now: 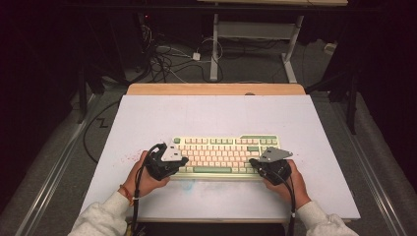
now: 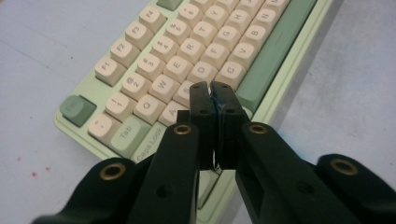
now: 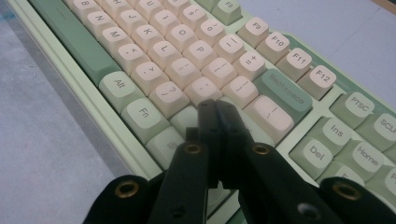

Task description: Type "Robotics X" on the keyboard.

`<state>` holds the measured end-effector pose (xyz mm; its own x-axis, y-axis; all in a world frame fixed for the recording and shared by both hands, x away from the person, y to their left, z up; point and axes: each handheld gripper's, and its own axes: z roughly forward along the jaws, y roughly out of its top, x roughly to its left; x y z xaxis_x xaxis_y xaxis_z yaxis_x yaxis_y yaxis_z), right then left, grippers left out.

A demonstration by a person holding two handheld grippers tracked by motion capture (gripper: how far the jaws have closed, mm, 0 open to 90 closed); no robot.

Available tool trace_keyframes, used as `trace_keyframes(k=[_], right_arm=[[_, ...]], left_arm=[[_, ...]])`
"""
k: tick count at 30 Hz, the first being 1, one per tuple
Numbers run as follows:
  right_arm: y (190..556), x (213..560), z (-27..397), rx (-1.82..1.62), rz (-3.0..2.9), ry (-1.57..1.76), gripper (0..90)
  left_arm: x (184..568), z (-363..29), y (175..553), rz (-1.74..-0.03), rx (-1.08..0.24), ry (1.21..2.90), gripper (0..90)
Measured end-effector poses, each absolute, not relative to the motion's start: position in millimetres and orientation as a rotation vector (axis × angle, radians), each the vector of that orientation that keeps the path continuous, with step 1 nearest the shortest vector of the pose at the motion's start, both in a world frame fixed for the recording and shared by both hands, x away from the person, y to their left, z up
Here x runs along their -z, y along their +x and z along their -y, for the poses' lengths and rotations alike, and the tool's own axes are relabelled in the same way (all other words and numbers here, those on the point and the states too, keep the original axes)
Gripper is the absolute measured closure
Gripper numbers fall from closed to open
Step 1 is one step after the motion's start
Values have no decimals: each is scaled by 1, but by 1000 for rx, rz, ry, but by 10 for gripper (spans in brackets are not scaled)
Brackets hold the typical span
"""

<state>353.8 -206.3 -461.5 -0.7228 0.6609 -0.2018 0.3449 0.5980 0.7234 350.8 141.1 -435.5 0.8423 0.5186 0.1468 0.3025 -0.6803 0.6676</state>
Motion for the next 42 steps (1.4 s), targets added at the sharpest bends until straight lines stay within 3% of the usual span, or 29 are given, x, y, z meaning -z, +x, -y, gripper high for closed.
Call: trace_keyframes(k=[18,42], right_arm=[[353,461,205,-928,-2374,806,900],[353,461,205,-921,-2373,797,900]], left_arm=[[442,-110,365,-532,-402,2434,875],[444,-110,365,-536,-421,2450,875]])
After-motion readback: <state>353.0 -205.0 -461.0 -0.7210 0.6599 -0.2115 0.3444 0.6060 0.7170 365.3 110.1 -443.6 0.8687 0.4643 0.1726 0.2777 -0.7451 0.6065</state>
